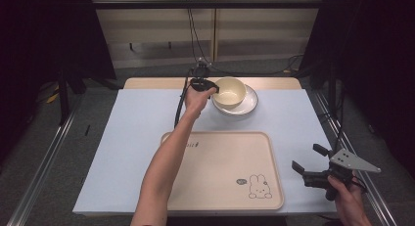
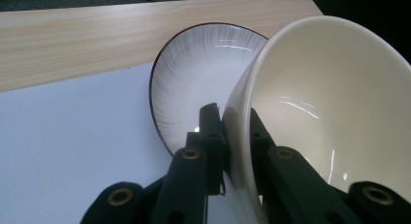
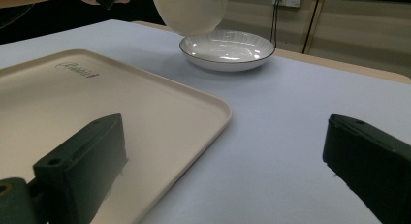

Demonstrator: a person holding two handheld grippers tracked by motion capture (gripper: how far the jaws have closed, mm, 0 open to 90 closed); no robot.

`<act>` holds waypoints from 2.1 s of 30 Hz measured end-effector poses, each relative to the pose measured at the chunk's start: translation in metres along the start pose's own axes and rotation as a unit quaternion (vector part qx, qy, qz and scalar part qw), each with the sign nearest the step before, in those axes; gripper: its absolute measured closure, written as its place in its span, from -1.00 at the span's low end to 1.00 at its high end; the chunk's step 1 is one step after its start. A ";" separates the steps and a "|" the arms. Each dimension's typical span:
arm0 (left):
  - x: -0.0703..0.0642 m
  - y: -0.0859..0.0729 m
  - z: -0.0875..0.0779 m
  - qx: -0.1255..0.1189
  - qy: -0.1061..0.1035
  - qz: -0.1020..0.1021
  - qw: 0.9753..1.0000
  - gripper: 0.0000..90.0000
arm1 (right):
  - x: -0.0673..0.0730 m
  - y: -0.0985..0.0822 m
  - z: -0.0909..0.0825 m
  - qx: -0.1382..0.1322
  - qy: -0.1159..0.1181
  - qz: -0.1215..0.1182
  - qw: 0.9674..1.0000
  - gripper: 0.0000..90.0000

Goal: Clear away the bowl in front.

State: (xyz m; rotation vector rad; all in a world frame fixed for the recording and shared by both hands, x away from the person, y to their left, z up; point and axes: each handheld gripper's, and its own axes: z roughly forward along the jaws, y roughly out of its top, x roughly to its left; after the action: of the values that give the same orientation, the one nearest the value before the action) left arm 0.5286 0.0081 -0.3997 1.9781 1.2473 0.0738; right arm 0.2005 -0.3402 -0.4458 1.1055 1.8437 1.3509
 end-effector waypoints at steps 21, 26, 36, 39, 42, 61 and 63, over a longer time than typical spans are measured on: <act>-0.012 -0.018 -0.024 0.007 -0.037 0.025 0.999 0.85 | 0.001 0.000 0.001 -0.005 -0.006 -0.005 1.000 -0.97; -0.015 -0.020 -0.028 0.012 -0.041 0.037 0.998 0.85 | 0.001 0.000 0.000 -0.006 -0.006 -0.005 1.000 -0.97; -0.028 -0.026 -0.028 0.011 -0.058 0.040 0.997 0.85 | 0.001 0.000 0.000 -0.004 -0.004 -0.004 1.000 -0.97; -0.033 -0.027 -0.028 0.013 -0.063 0.043 0.997 0.85 | 0.001 0.000 0.000 -0.004 -0.002 -0.003 1.000 -0.97; -0.038 -0.030 -0.027 0.014 -0.071 0.045 0.996 0.85 | 0.001 0.000 0.000 -0.005 -0.003 -0.004 1.000 -0.97; -0.072 -0.043 -0.012 0.048 -0.110 0.077 0.990 0.85 | 0.001 0.000 0.002 -0.008 -0.003 -0.003 1.000 -0.97; -0.075 -0.044 -0.010 0.057 -0.112 0.087 0.988 0.85 | 0.001 0.000 0.002 -0.007 -0.003 -0.004 1.000 -0.97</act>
State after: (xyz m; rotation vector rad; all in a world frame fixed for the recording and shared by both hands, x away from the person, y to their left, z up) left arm 0.4529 -0.0357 -0.3957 2.1234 0.9522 -0.1335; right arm 0.2016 -0.3383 -0.4460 1.0922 1.8289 1.3531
